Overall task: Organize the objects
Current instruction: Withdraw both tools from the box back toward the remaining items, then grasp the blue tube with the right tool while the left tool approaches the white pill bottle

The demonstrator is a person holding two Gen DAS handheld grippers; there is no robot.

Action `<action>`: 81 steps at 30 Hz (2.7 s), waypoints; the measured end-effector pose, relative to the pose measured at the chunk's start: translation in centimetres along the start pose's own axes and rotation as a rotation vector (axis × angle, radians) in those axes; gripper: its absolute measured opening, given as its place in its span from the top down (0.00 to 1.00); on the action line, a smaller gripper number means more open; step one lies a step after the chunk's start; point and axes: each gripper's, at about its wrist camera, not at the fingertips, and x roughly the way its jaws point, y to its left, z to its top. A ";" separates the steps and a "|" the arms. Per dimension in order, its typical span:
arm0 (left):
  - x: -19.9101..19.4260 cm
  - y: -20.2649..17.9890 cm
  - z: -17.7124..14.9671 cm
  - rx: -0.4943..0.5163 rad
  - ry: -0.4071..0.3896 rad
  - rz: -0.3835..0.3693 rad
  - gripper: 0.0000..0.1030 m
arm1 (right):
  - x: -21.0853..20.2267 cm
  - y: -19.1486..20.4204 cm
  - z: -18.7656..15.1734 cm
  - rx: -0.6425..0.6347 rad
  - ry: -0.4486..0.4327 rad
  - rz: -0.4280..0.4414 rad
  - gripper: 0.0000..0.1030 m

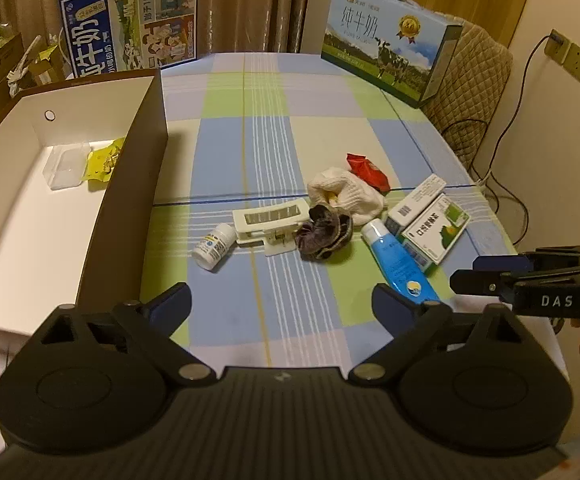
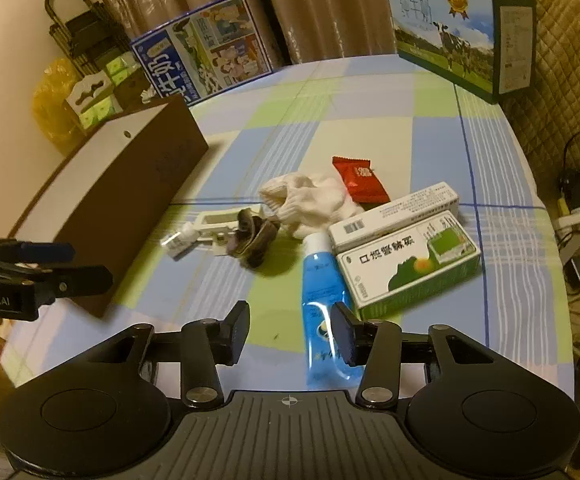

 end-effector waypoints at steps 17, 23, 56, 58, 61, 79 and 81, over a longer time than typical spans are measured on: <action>5.8 0.5 2.8 0.078 0.063 0.045 0.14 | 8.0 1.3 1.3 -0.183 0.004 -0.149 0.69; 6.7 1.0 3.2 0.078 0.081 0.059 0.14 | 10.1 1.5 1.4 -0.245 0.016 -0.192 0.69; 11.3 2.2 5.9 0.295 0.234 0.081 0.41 | 6.5 -0.6 0.2 -0.052 0.000 -0.091 0.69; 12.0 2.3 6.1 0.327 0.264 0.070 0.47 | 5.8 -0.9 0.0 -0.036 -0.007 -0.096 0.69; 13.2 2.4 6.5 0.369 0.314 0.068 0.52 | 5.1 -1.2 -0.2 -0.012 -0.014 -0.101 0.69; 17.2 2.8 6.1 0.386 0.444 0.092 0.78 | 2.9 -1.9 -0.8 0.045 -0.034 -0.126 0.69; 17.0 2.5 5.9 0.388 0.438 0.104 0.78 | 2.7 -1.9 -0.8 0.045 -0.039 -0.125 0.69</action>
